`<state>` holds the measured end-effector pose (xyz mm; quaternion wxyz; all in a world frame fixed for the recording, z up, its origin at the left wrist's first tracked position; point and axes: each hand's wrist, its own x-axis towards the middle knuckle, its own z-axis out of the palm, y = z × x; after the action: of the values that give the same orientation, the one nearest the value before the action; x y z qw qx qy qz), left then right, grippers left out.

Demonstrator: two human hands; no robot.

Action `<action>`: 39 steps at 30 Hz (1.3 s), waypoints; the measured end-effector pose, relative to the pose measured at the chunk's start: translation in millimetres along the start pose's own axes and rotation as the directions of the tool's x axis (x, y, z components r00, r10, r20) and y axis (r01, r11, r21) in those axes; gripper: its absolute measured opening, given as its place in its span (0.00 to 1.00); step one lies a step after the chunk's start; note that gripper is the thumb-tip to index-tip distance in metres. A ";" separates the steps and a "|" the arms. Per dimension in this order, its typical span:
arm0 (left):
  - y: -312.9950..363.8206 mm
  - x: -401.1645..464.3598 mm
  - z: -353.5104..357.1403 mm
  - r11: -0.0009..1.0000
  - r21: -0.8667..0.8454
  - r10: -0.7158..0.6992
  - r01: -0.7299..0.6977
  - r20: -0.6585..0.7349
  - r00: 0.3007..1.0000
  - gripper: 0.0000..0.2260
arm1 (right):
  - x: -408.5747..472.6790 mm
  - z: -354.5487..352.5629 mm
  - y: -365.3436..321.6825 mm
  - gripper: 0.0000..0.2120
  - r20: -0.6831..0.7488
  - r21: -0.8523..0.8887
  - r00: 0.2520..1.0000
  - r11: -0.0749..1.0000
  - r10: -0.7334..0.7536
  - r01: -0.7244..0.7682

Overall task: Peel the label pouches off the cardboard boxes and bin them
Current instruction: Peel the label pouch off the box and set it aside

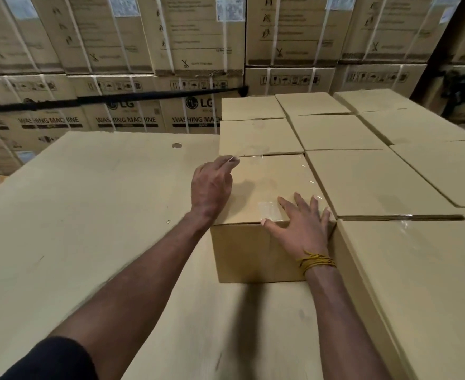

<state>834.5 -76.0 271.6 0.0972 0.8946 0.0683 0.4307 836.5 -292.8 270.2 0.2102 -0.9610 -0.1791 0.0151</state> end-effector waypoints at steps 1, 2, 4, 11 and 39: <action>0.1 -0.7 -1.7 1.000 -0.008 -0.008 0.008 -0.010 1.000 0.18 | 0.5 0.4 -0.2 0.34 0.002 0.003 1.000 1.000 0.002 -0.002; 1.9 -2.9 -5.8 0.999 -0.031 -0.032 0.031 -0.022 0.999 0.18 | -1.1 0.8 -0.9 0.33 -0.011 0.029 1.000 1.000 -0.003 0.003; 12.1 -13.9 -22.6 0.981 -0.154 -0.128 0.119 -0.053 0.990 0.18 | -10.9 3.3 -3.1 0.28 -0.097 0.228 0.995 0.973 -0.020 0.042; 74.2 -143.5 -112.1 0.446 -0.677 -0.603 0.586 0.257 0.756 0.18 | -115.8 23.7 -34.4 0.11 -0.235 0.710 0.971 0.674 -0.044 0.203; 245.1 -446.7 -188.8 -0.165 0.048 -0.121 0.985 0.990 -0.068 0.08 | -465.6 140.8 131.8 0.10 -0.138 0.326 0.968 0.933 0.210 -0.155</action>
<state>419.2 -384.4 105.5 0.7673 0.5254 0.3003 -0.2123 430.8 -511.6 66.3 0.3717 -0.9258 -0.0655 -0.0196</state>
